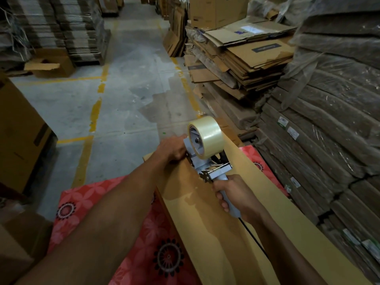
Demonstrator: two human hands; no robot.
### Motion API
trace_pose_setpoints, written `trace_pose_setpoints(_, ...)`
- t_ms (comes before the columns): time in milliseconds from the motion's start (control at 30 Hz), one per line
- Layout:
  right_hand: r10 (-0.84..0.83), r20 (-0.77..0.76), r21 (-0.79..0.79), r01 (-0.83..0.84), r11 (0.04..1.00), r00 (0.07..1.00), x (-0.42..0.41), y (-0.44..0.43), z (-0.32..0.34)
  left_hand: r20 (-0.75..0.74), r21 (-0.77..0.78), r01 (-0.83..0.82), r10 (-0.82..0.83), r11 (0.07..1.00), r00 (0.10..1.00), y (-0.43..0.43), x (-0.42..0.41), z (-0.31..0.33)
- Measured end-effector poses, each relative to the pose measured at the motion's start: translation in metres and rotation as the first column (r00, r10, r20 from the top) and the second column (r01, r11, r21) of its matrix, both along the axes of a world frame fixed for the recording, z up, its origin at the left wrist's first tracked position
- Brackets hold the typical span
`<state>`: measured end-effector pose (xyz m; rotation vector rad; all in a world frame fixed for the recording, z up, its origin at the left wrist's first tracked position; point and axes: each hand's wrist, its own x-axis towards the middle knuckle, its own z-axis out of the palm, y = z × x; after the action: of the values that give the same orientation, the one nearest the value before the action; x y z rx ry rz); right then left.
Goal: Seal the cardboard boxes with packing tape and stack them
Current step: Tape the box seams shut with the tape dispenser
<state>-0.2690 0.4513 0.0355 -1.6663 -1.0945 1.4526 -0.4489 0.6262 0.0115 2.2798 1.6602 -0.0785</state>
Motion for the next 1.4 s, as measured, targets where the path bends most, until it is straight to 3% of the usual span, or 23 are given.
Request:
trace_pose_setpoints(233,0.044,0.171,0.041,-0.052,0.998,0.984,0.007,-0.011,0.007,-0.002,-0.03,-0.102,0.102,0.994,0.995,-0.012,0.004,0.009)
trace_pose_setpoints(433,-0.007,0.069,-0.08,0.013,0.997,0.998,0.044,-0.072,-0.006,0.02,-0.069,-0.112,0.114,0.991,0.993,-0.004,0.011,0.007)
trace_pose_setpoints(567,-0.027,0.035,-0.122,0.031,0.992,0.999,0.053,-0.095,-0.011,-0.142,0.029,-0.182,0.184,0.983,0.972,-0.005,0.021,-0.002)
trace_pose_setpoints(600,-0.02,0.039,-0.115,0.025,0.993,0.999,0.052,-0.096,-0.009,-0.121,0.115,-0.218,0.232,0.969,0.965,-0.011,0.029,-0.005)
trace_pose_setpoints(667,-0.005,0.05,-0.098,0.01,0.995,0.999,0.05,-0.097,-0.006,0.077,0.267,-0.3,0.29,0.916,0.954,-0.034,0.047,-0.008)
trace_pose_setpoints(733,-0.005,0.05,-0.082,0.009,0.997,0.999,0.049,-0.097,-0.004,0.194,0.264,-0.288,0.242,0.92,0.951,-0.056,0.062,-0.017)
trace_pose_setpoints(833,-0.005,0.071,-0.064,0.009,0.998,0.997,0.047,-0.095,-0.006,0.08,0.176,-0.167,0.155,0.97,0.985,-0.07,0.064,-0.031)
trace_pose_setpoints(1033,-0.004,0.107,-0.028,0.007,1.0,0.994,0.026,-0.06,-0.004,-0.032,0.179,-0.145,0.153,0.973,0.988,-0.03,0.042,-0.03)
trace_pose_setpoints(1233,0.045,0.132,-0.033,-0.041,0.999,0.99,0.032,-0.069,0.003,-0.065,0.206,-0.138,0.154,0.969,0.986,-0.02,0.03,-0.035)
trace_pose_setpoints(1400,0.015,0.086,-0.197,0.002,0.98,0.996,0.06,-0.144,0.01,0.023,0.214,-0.237,0.238,0.948,0.971,-0.012,0.039,-0.039)
